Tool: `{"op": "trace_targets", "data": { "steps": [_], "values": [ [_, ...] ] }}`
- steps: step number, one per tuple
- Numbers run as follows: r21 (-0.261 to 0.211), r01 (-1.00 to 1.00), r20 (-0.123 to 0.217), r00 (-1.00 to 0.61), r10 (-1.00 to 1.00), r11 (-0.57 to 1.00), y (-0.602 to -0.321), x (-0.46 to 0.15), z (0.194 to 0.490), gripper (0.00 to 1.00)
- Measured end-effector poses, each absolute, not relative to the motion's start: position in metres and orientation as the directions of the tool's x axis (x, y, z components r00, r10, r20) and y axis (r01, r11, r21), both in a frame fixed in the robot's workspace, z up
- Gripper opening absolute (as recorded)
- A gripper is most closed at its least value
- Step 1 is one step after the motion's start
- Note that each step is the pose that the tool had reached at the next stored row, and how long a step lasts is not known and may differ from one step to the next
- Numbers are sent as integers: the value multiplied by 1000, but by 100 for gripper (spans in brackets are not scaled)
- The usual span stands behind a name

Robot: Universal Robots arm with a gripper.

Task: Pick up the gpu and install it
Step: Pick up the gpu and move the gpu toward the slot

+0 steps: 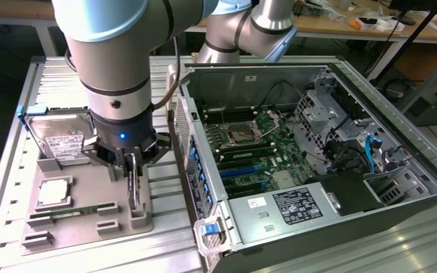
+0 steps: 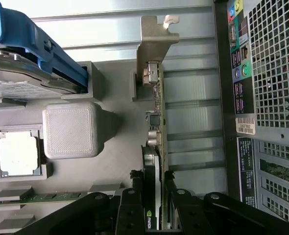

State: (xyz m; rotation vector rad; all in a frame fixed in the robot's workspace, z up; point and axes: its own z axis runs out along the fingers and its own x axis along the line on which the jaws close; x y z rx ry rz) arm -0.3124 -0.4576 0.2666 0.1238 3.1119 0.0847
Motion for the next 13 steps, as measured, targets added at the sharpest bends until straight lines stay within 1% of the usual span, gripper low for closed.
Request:
{"op": "trace_targets", "data": {
  "steps": [8,13],
  "values": [
    [55,79,-24,-997,80,995,-458,-312,279,27],
    [55,79,-24,-997,80,995,-458,-312,279,27]
  ]
}}
